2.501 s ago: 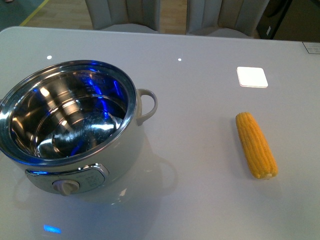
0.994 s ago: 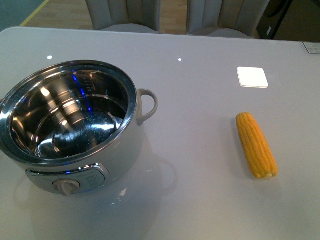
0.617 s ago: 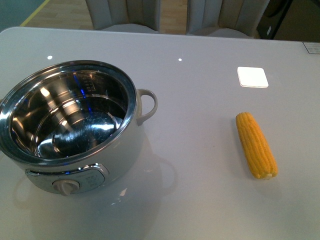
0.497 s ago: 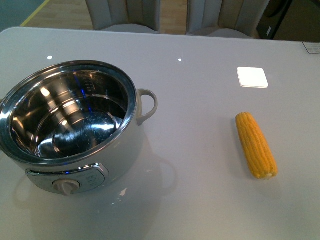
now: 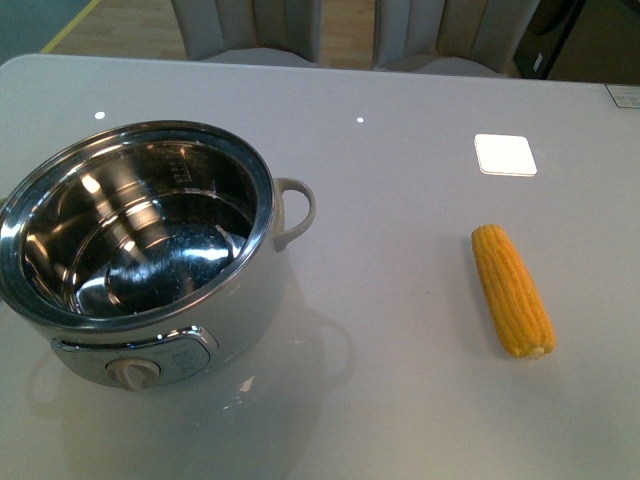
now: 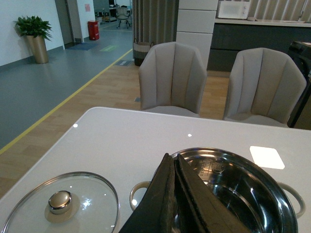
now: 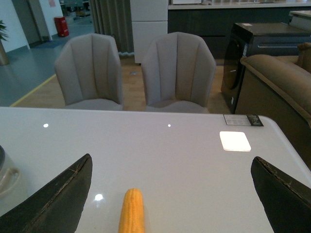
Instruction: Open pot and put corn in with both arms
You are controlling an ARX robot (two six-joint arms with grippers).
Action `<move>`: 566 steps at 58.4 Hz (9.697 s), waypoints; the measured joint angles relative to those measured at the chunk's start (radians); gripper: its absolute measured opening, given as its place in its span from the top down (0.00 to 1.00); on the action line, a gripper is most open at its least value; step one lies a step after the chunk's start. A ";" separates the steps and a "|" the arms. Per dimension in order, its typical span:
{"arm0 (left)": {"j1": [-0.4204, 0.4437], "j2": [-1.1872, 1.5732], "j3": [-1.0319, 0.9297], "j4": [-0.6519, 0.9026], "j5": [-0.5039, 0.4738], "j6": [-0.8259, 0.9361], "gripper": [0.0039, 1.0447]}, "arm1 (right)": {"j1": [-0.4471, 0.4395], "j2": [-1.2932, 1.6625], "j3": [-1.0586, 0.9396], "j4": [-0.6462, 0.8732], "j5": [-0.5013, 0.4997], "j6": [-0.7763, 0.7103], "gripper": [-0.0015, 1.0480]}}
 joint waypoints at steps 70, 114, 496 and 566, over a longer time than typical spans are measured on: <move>0.000 -0.005 0.000 -0.002 0.000 0.002 0.06 | 0.170 0.715 0.251 -0.348 0.165 0.416 0.08; 0.000 -0.005 0.000 -0.002 0.000 0.002 0.06 | 0.268 1.978 0.629 0.332 0.137 0.072 0.08; 0.000 -0.005 0.000 -0.003 0.000 0.003 0.06 | 0.001 0.005 0.008 0.002 0.000 0.005 0.98; 0.000 -0.005 0.000 -0.003 0.000 0.003 0.06 | 0.001 0.002 0.008 0.000 0.000 0.004 0.08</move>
